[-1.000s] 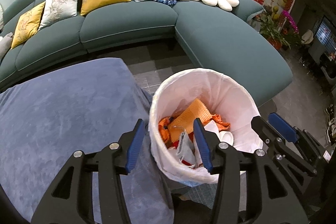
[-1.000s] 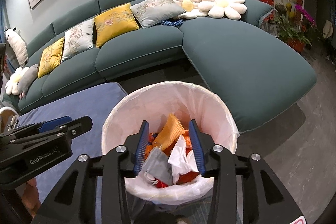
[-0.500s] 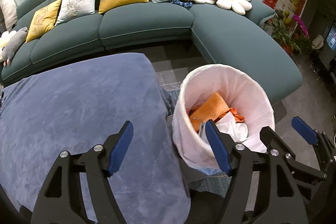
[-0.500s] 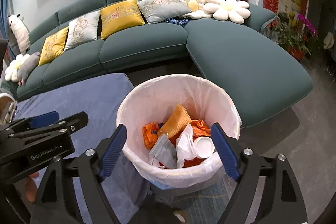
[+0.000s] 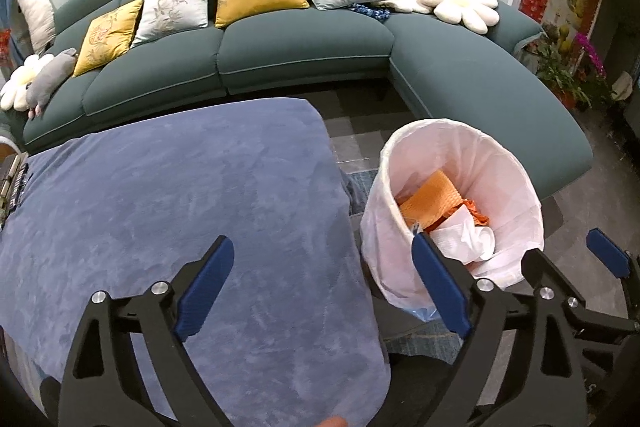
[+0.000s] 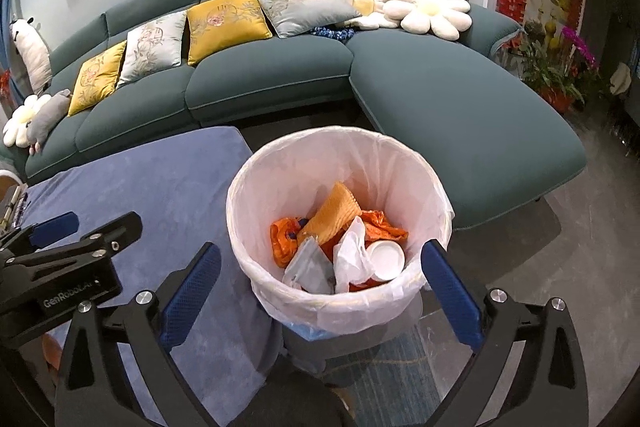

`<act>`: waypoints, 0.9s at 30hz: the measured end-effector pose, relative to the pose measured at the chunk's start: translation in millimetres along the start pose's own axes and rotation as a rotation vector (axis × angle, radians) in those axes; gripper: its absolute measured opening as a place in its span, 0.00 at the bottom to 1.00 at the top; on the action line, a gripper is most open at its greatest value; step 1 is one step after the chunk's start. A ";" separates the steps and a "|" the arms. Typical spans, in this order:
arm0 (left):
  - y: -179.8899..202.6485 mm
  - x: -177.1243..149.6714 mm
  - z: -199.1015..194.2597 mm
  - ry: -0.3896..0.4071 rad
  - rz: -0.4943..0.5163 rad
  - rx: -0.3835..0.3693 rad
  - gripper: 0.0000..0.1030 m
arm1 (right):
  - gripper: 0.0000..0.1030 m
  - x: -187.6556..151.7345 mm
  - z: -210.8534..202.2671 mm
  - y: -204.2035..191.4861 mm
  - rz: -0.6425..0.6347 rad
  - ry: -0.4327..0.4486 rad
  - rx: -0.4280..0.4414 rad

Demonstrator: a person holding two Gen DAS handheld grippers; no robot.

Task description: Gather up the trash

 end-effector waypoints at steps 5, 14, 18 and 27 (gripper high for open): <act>-3.4 -6.9 1.1 -0.012 0.005 0.015 0.84 | 0.94 -4.7 -0.3 -1.5 -0.010 -0.012 0.005; -1.9 -12.2 0.6 -0.019 0.000 0.020 0.84 | 0.94 -9.5 -2.9 -1.1 -0.019 -0.019 0.001; 0.4 -13.5 -0.3 -0.023 -0.008 0.009 0.84 | 0.94 -12.1 -1.9 -1.1 -0.026 -0.025 -0.001; -1.6 -15.8 2.7 -0.040 -0.030 0.018 0.84 | 0.94 -14.2 -1.7 -1.5 -0.027 -0.028 0.000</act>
Point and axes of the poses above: each gripper's, at about its wrist camera, not at the fingertips, and z roughly the way its jaws point, y to its right, x to its top, the point moved 10 cm from there along z, roughly the way its jaws point, and after that the axes turned 2 degrees about x, right-handed, at the moved point
